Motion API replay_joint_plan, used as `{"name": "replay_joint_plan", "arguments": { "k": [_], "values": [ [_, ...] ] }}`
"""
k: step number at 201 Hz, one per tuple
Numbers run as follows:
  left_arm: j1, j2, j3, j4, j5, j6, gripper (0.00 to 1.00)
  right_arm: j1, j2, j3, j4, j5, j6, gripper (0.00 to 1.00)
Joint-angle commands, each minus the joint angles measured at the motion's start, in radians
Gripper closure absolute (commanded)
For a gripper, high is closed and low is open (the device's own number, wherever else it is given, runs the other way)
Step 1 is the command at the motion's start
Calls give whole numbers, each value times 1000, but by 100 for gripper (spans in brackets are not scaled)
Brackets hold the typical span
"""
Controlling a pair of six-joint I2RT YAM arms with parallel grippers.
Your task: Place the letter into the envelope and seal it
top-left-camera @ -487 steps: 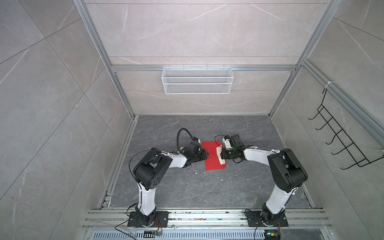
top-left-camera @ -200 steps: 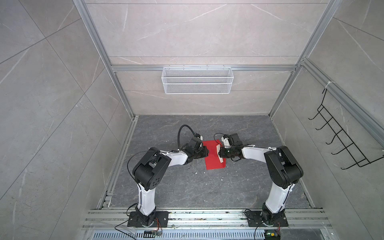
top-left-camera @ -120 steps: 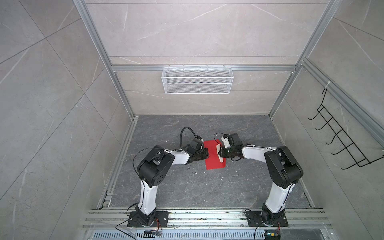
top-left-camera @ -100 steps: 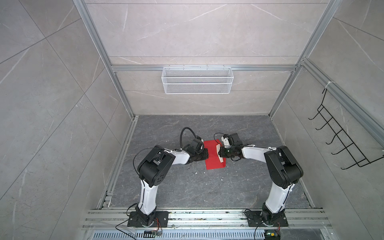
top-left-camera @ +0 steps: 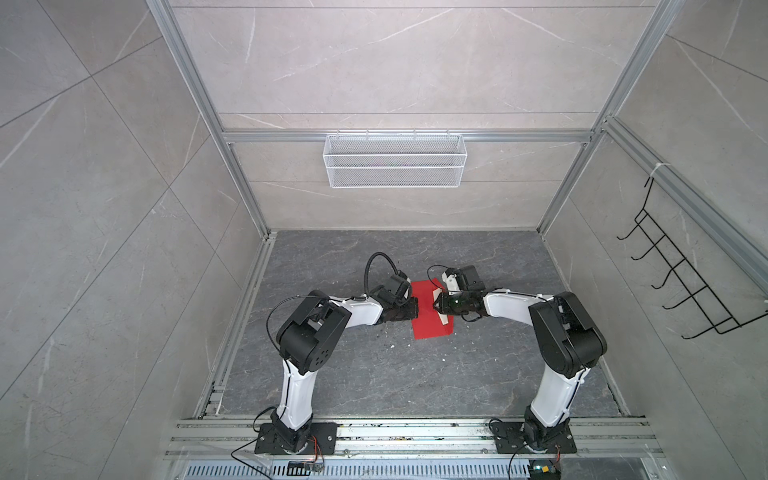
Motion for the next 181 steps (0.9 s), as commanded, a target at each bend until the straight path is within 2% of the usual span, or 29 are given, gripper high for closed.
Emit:
{"name": "replay_joint_plan", "arguments": {
  "k": [1,36,85,107,139,181],
  "values": [
    [-3,11,14,-78,-30,55,97,-2,-55,19,-59,20,-12,57],
    [-4,8,13,-78,-28,57,97,-1,-109,17,-94,35,-31,39],
    [-4,-41,20,-51,-5,60,93,-1,-193,-3,-130,74,-54,24],
    [-4,-87,33,-39,1,63,87,-1,-222,-6,-140,81,-54,20],
    [-3,-163,28,-20,-16,69,71,-1,-241,-4,-145,87,-49,17],
    [-3,-257,-45,30,-76,83,55,-1,-237,4,-145,87,-32,13]
  ]
}}
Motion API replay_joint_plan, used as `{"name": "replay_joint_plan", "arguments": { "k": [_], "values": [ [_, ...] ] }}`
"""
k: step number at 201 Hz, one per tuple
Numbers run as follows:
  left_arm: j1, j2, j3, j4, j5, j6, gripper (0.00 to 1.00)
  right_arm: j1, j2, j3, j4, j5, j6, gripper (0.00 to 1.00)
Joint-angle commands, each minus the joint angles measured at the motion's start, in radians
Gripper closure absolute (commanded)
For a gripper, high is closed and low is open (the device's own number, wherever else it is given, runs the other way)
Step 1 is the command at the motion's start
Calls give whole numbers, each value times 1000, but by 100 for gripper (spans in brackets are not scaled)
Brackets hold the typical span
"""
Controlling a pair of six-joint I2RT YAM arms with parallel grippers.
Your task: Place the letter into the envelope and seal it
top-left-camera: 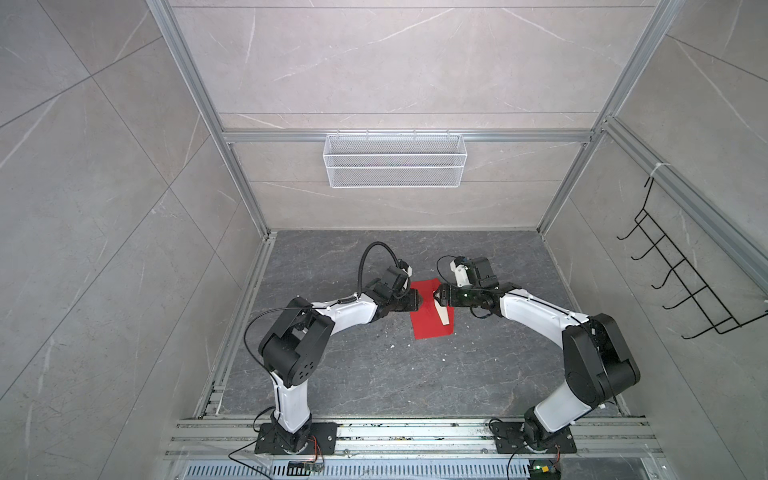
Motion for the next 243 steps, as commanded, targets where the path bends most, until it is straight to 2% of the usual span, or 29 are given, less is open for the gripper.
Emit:
{"name": "replay_joint_plan", "arguments": {
  "k": [1,49,144,187,243],
  "values": [
    [-3,-80,-39,49,-50,26,55,-1,-18,5,-25,13,9,13],
    [0,-67,-80,98,-52,4,48,-1,3,25,-47,26,22,11],
    [3,59,-49,135,8,-55,48,-1,48,47,-60,18,55,10],
    [11,98,-40,151,23,-73,48,-1,21,42,-48,10,64,10],
    [16,124,-46,167,27,-92,48,1,27,51,-31,-40,94,10]
  ]
}}
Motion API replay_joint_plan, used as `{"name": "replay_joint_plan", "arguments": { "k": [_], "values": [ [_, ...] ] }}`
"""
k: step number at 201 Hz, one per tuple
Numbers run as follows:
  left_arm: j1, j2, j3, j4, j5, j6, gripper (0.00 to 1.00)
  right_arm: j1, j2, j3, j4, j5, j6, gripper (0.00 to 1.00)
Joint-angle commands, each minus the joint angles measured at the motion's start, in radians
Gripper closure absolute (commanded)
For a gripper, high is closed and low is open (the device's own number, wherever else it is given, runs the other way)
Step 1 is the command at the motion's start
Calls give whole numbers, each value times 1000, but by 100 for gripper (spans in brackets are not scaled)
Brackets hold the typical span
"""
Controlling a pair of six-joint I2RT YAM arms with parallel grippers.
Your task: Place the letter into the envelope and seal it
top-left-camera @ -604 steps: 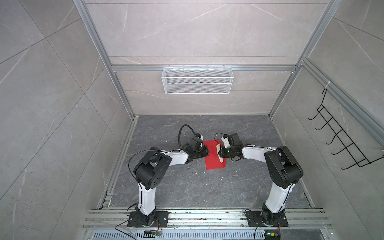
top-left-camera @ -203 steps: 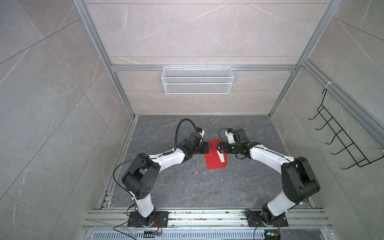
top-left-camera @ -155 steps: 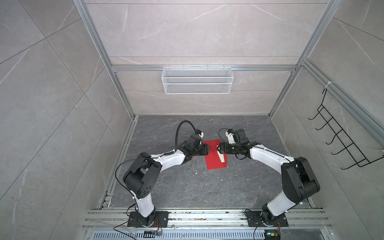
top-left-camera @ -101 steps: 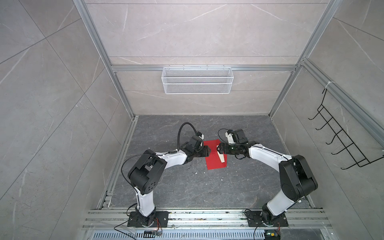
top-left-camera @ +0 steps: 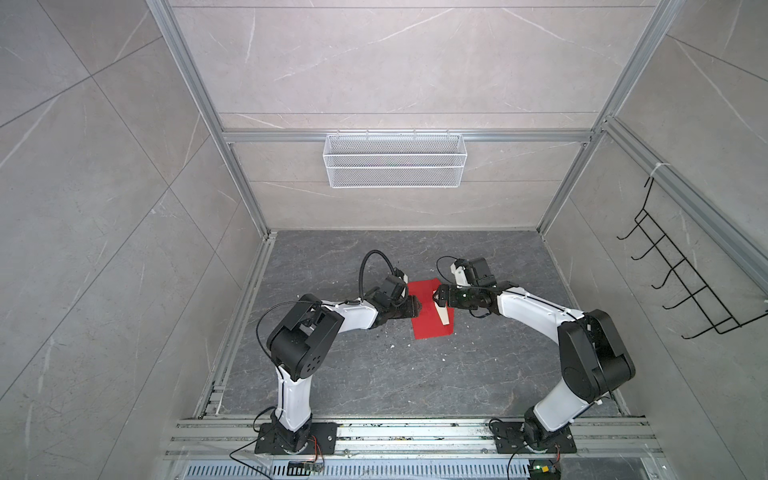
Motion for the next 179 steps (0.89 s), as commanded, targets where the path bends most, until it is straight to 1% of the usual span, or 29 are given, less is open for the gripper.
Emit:
{"name": "replay_joint_plan", "arguments": {
  "k": [1,105,179],
  "values": [
    [7,21,29,40,17,-12,48,2,-6,30,11,-28,30,10],
    [15,45,18,47,22,-18,48,1,62,58,38,-63,53,10],
    [16,48,10,53,25,-21,48,1,128,68,49,-51,56,10]
  ]
}}
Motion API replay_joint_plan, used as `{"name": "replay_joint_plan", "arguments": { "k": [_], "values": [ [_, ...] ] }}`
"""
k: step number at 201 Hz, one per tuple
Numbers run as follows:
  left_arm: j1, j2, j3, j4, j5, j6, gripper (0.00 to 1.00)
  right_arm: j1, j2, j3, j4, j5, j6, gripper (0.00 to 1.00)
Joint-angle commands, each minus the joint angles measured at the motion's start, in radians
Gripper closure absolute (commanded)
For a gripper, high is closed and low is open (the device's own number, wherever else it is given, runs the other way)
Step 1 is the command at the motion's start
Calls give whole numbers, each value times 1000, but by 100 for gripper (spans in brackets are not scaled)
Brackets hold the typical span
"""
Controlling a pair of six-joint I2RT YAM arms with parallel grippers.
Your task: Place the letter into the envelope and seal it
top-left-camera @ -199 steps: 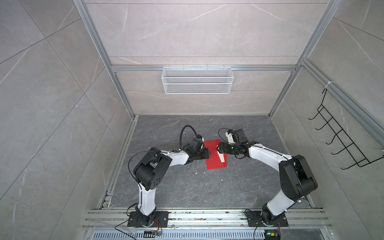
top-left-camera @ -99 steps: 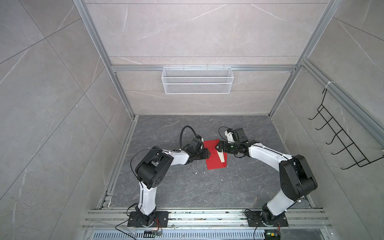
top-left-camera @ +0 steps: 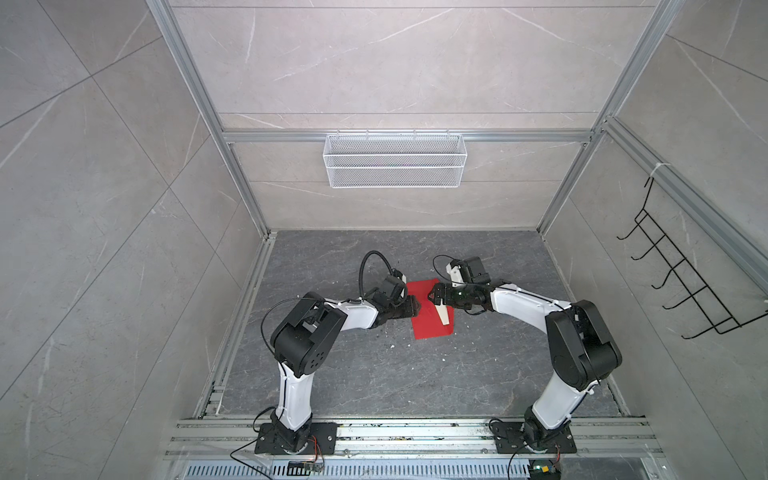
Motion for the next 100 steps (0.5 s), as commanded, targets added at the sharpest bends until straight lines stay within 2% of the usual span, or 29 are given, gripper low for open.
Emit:
{"name": "replay_joint_plan", "arguments": {
  "k": [1,100],
  "values": [
    [5,11,9,19,24,-4,49,1,31,27,8,2,14,10],
    [7,33,17,23,40,-6,50,1,85,22,18,-7,29,11]
  ]
}}
